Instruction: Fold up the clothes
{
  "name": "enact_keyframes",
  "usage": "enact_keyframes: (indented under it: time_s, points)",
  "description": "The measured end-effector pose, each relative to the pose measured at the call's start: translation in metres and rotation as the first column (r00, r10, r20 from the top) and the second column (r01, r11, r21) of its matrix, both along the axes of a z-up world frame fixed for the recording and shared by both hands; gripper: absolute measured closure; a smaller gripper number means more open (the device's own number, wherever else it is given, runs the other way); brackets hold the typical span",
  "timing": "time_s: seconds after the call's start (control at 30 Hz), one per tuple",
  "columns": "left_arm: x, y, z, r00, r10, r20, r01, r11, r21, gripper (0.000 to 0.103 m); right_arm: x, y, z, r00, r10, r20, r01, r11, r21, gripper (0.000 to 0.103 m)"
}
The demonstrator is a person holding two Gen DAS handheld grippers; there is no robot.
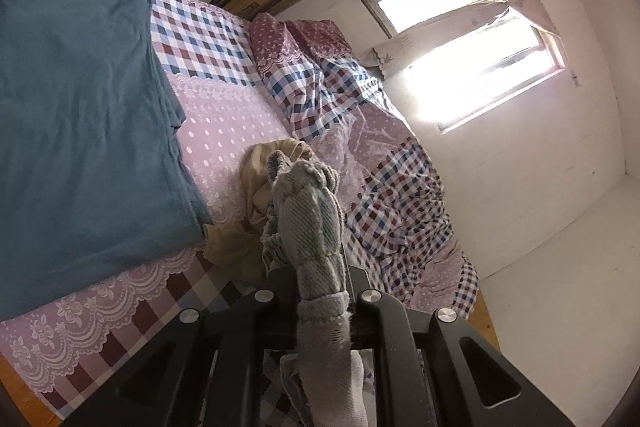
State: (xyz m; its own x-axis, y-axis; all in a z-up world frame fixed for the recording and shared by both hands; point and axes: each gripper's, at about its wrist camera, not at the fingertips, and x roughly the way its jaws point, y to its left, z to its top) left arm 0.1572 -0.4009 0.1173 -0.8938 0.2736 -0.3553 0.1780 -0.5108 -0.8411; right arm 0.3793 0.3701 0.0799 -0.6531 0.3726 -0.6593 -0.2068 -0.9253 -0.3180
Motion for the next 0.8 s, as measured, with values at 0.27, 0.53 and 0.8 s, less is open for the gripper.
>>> enact_keyframes:
  time_s: [0.27, 0.53, 0.8]
  points:
    - [0.002, -0.002, -0.017, 0.999, 0.017, 0.046, -0.018, 1.0, 0.024, 0.092, 0.032, 0.157, -0.03, 0.876, -0.482, -0.035, 0.239, 0.495, -0.835, 0.04]
    - [0.003, -0.002, -0.024, 0.997, 0.012, 0.072, -0.012, 1.0, 0.003, 0.092, 0.036, 0.18, -0.068, 0.82, -0.57, 0.045, 0.241, 0.273, -0.931, 0.041]
    - [0.004, -0.001, -0.025, 0.996, 0.008, 0.088, -0.007, 1.0, -0.014, 0.092, 0.017, 0.19, -0.094, 0.815, -0.575, 0.078, 0.261, 0.243, -0.934, 0.042]
